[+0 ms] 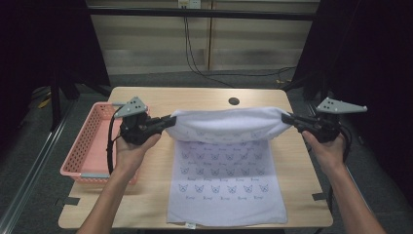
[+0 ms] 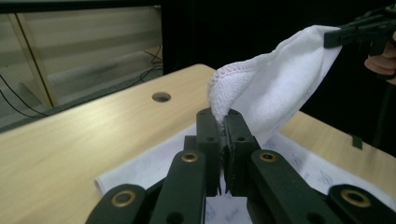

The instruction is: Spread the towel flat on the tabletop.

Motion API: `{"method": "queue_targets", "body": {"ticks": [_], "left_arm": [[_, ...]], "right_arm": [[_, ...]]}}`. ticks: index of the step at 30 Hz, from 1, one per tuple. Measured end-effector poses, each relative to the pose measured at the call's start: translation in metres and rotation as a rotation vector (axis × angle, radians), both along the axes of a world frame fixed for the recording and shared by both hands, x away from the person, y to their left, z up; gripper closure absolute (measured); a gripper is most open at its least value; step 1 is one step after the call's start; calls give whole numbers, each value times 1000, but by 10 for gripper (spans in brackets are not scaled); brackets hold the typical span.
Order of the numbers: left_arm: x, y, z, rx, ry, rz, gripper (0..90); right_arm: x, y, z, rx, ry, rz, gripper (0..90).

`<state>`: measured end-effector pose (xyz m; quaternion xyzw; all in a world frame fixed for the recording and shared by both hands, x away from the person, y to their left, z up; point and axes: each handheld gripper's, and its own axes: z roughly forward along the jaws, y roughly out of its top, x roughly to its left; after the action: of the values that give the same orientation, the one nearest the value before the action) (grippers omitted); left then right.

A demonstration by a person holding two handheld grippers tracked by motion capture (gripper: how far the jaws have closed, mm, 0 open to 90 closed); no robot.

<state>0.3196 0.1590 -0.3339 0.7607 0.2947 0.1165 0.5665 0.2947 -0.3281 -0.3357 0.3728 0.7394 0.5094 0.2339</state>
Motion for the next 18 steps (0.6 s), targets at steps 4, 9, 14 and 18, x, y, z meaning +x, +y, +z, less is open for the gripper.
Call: {"method": "queue_targets", "body": {"ticks": [4, 9, 14, 18], "left_arm": [[-16, 0, -6, 82, -8, -16, 869], [-24, 6, -54, 85, 89, -24, 865], [-42, 5, -104, 92, 197, -48, 851], [-55, 6, -123, 163, 238, -79, 824]], "right_arm": [[-19, -2, -4, 0, 1, 18, 874], [-39, 2, -39, -28, 70, 66, 874], [-58, 8, -87, -82, 201, 106, 870], [-72, 7, -109, -107, 273, 132, 858]]}}
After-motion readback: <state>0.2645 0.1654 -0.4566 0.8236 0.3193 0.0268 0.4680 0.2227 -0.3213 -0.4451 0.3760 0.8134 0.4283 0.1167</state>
